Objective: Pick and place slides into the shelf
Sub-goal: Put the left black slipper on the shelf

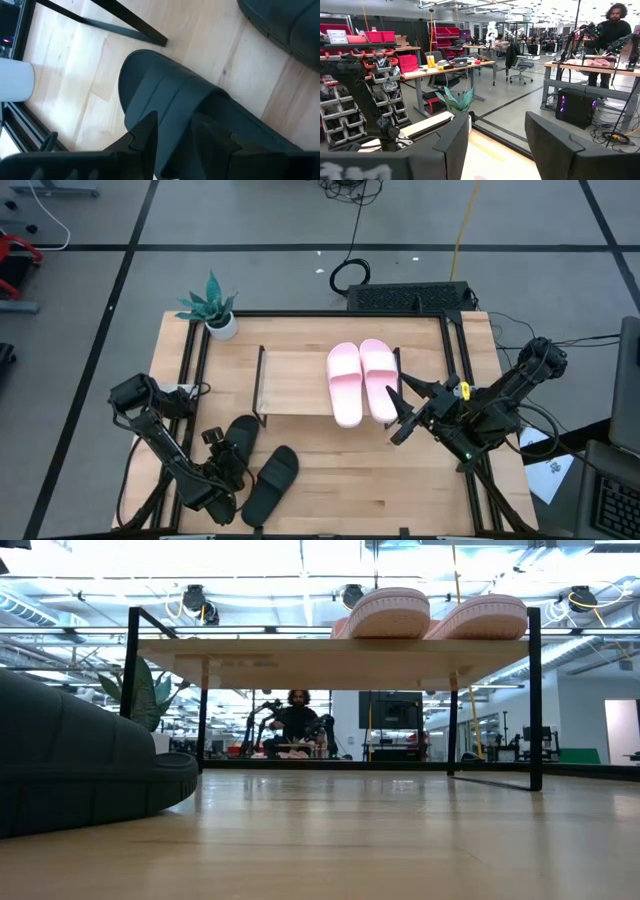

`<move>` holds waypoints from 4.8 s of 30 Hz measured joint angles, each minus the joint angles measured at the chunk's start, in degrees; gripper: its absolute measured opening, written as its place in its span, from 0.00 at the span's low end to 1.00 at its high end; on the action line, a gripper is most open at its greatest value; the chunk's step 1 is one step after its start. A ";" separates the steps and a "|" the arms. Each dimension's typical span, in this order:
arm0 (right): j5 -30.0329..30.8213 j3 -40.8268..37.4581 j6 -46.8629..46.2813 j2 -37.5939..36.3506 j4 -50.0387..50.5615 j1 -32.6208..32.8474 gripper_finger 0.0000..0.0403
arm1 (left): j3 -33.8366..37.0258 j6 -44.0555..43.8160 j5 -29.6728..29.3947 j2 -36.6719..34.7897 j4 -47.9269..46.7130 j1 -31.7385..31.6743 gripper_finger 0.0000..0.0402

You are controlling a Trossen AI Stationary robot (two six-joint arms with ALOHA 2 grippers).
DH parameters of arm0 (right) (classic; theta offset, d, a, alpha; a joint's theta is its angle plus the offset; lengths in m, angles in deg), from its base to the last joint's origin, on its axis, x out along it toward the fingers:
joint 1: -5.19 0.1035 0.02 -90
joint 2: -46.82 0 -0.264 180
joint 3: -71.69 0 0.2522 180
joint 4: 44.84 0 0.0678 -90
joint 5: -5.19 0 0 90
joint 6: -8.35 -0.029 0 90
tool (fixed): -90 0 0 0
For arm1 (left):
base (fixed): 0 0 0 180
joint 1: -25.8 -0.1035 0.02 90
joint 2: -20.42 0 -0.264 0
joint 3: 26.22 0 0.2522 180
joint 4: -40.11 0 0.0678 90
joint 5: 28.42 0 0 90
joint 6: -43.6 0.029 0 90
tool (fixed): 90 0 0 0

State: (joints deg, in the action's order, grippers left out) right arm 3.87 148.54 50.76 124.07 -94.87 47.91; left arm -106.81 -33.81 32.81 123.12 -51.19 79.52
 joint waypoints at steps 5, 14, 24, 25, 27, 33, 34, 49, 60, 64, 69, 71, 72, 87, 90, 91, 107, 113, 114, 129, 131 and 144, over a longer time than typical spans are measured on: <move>0.00 0.00 -1.04 0.00 0.01 0.00 0.45 | 0.13 0.74 0.01 0.00 1.54 -0.59 0.30; 0.01 0.00 -1.44 0.00 0.00 0.00 0.45 | -1.72 -1.12 5.12 -0.38 -2.13 -0.54 0.30; -0.03 0.00 -1.33 0.00 -0.02 -0.70 0.45 | -2.14 2.65 3.78 -0.44 0.63 -0.33 0.30; -0.02 0.00 -1.33 0.00 -0.02 -0.73 0.45 | -2.14 2.94 3.77 -0.44 1.22 -0.33 0.30; -0.07 0.00 -1.27 0.00 0.00 -0.79 0.45 | -2.14 4.09 3.09 -0.44 1.73 -0.33 0.30; -0.19 0.00 -1.27 0.00 -0.02 -1.16 0.45 | 0.46 7.33 1.30 -0.44 3.75 -1.32 0.30; -0.19 0.02 -1.27 0.00 -0.02 -1.16 0.45 | 1.02 8.20 1.30 -0.44 4.43 -1.50 0.30; -0.19 0.00 -4.11 0.00 0.18 -1.16 0.45 | 7.16 9.76 -1.10 -0.44 6.18 -3.49 0.30; -0.24 0.02 -6.19 0.00 1.10 -2.71 0.45 | 12.14 3.98 -0.64 -0.68 9.61 -6.08 0.02; -0.24 0.02 -6.23 0.00 1.12 -3.02 0.45 | 10.42 2.05 1.95 -1.11 3.77 -5.40 0.01; -0.24 0.02 -6.21 0.00 1.19 -3.02 0.45 | 5.48 -2.55 7.48 -5.77 -10.96 -3.67 0.01; -0.27 0.02 -6.14 0.00 1.36 -3.02 0.45 | 4.37 -2.54 7.92 -8.94 -13.40 -3.12 0.00; -0.25 0.02 -5.96 0.00 1.47 -3.02 0.45 | 4.19 -2.44 7.85 -11.08 -12.55 -2.85 0.00; 1.29 0.02 -5.09 0.02 3.03 -2.67 0.45 | -17.64 4.54 -3.56 -19.37 -12.49 -7.31 0.00; 1.29 0.02 -4.88 0.02 3.21 -2.64 0.45 | -24.77 10.68 -10.16 -19.41 -12.25 -9.16 0.00; 1.29 0.02 -4.45 0.02 3.28 -2.64 0.45 | -26.82 13.35 -12.71 -19.49 -12.18 -10.04 0.00; 1.29 0.02 -2.52 0.02 4.10 -2.91 0.45 | -28.39 67.54 -22.84 -10.64 1.18 -39.82 0.00; 1.29 0.02 -2.49 0.02 4.09 -2.91 0.45 | -28.28 72.88 -22.80 -3.95 1.25 -45.17 0.00; 1.29 0.02 -2.45 0.02 4.05 -2.91 0.45 | -28.30 72.77 -22.47 -3.38 1.22 -45.84 0.00; 1.29 0.02 1.89 0.02 4.07 -2.93 0.45 | -28.30 65.16 -22.65 -1.73 -4.61 -47.10 0.00; 1.32 0.02 2.29 0.02 4.07 -2.97 0.45 | -28.30 65.07 -22.68 -1.73 -4.38 -46.82 0.00; 1.30 0.02 2.43 0.02 4.07 -2.99 0.45 | -21.59 65.62 -22.35 -1.81 -2.19 -45.70 0.00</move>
State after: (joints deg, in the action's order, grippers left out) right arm 5.17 148.56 53.19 124.09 -90.80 44.92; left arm -128.40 31.81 10.46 121.30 -53.38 33.81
